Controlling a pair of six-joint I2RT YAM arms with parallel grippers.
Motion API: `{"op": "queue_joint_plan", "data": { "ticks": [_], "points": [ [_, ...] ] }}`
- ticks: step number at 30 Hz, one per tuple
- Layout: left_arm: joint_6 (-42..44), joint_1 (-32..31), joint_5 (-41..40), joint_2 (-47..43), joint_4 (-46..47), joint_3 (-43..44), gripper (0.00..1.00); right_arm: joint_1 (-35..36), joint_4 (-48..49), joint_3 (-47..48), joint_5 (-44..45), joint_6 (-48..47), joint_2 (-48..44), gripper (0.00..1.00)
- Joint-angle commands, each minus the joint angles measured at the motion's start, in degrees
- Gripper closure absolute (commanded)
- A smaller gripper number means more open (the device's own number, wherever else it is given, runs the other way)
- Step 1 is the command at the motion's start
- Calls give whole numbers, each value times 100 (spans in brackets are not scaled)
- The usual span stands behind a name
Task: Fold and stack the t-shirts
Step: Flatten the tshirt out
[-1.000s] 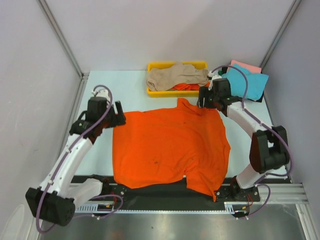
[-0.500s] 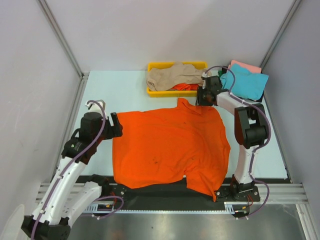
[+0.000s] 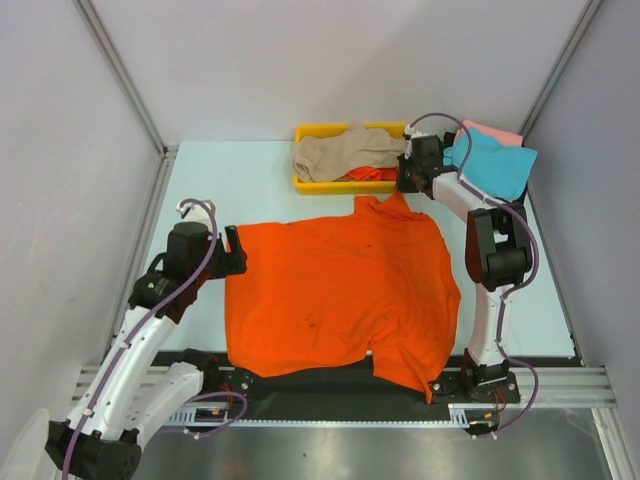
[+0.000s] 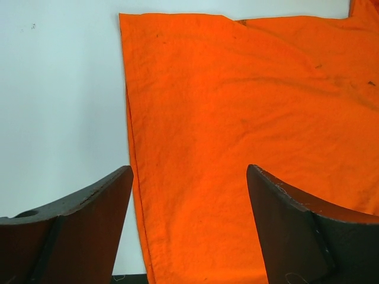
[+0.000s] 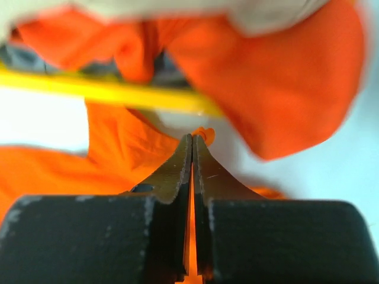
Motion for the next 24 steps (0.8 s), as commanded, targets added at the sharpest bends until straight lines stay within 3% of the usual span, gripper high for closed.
{"op": "queue_joint_plan", "data": {
  "ticks": [1,3,4,7,12,17,20,24],
  "points": [
    [74,-19,-21,1,151,22,17,21,721,151,607,-420,-276,100],
    [57,-19,-47,9,151,22,17,56,837,177,741,-569,-268,98],
    [57,-19,-65,10,142,22,17,108,793,125,1055,-587,-285,92],
    [30,-19,-135,18,134,31,17,161,889,-243,1530,-535,-487,27],
    [-110,-36,-355,36,-50,110,20,109,688,-728,2217,-185,-1240,21],
    [-715,-317,-514,53,-823,479,21,56,257,-1910,1955,405,-2576,21],
    [-1259,-861,-574,202,-1087,462,21,117,186,-2773,1621,897,-3684,20],
    [-2218,-2281,-828,570,-1325,181,21,520,-75,-4345,1322,1486,-4976,20]
  ]
}}
